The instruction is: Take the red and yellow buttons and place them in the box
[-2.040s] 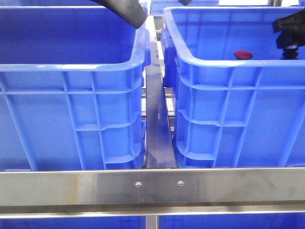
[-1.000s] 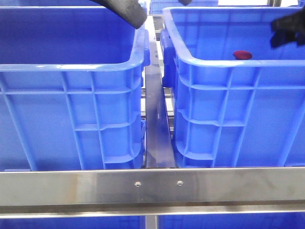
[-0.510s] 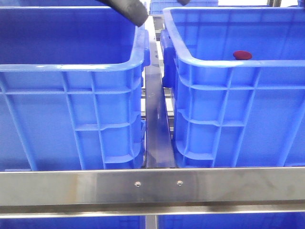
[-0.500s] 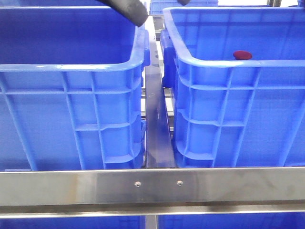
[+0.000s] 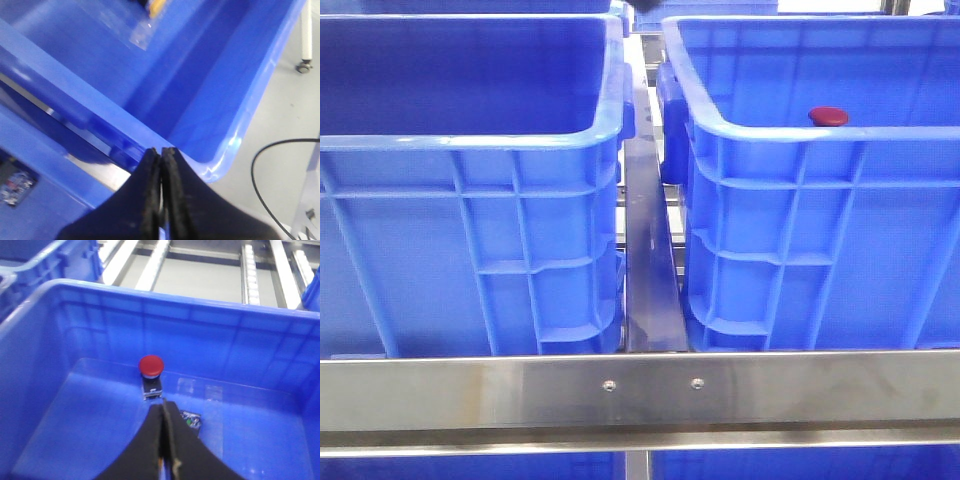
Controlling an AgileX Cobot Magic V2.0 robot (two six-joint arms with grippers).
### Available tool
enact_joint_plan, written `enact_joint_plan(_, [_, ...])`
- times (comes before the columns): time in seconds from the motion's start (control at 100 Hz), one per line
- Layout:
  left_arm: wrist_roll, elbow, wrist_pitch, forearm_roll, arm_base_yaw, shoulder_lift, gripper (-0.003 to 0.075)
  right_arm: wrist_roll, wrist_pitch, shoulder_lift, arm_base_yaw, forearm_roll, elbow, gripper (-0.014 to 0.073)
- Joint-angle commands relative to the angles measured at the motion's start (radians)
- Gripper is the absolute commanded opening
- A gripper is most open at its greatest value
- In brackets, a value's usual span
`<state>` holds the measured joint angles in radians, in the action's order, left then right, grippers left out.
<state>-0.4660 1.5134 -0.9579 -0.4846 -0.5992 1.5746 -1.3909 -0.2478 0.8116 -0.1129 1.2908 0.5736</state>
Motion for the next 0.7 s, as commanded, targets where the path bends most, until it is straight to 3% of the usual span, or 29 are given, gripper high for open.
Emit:
enact_joint_plan(0.0, [0.002, 0.011, 0.068, -0.020, -0.007, -0.073, -0.0020, -0.007, 0.003, -0.107, -0.004, 0.011, -0.038, -0.0069])
enact_joint_plan(0.29, [0.002, -0.178, 0.268, 0.037, -0.007, -0.237, -0.0020, -0.007, 0.002, -0.400, -0.004, 0.011, -0.219, -0.0069])
enact_joint_plan(0.69, [0.002, -0.626, 0.581, 0.083, -0.007, -0.607, -0.0020, -0.007, -0.006, -0.716, -0.004, 0.011, -0.329, -0.0069])
